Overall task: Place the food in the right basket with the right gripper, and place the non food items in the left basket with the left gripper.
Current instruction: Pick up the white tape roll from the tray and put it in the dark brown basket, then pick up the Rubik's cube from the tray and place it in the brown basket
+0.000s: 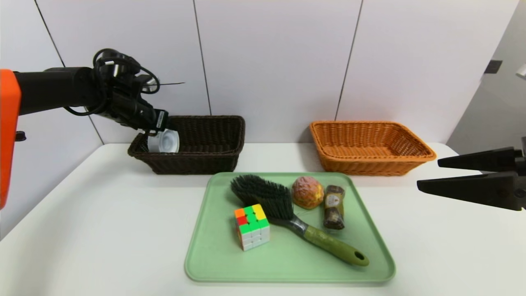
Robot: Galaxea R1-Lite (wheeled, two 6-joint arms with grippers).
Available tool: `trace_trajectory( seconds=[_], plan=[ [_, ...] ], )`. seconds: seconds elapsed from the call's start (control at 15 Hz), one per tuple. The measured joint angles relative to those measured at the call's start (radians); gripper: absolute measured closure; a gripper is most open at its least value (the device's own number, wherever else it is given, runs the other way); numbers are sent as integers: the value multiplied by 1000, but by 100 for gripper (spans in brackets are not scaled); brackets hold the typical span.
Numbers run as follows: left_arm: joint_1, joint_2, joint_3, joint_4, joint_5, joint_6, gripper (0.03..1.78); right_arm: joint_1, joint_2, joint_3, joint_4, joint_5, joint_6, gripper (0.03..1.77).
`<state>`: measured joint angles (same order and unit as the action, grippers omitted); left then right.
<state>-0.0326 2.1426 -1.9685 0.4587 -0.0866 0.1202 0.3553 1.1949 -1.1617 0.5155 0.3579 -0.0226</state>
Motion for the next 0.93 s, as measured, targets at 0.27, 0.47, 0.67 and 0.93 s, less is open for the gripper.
trace_trajectory(
  seconds=[0.27,0.47,0.67,0.93],
  plan=[
    [-1,-70,0,0,0,7,31,0,-8,2,0,0,0,10],
    [-4,-140,0,-2,-1,5,25,0,-11,2,0,0,0,10],
    [-25,-213,4,1,-2,-22,20,0,-14,2,0,0,0,10],
    [-117,-291,23,31,1,-36,17,-3,-17,3,1,-1,2,10]
  ],
)
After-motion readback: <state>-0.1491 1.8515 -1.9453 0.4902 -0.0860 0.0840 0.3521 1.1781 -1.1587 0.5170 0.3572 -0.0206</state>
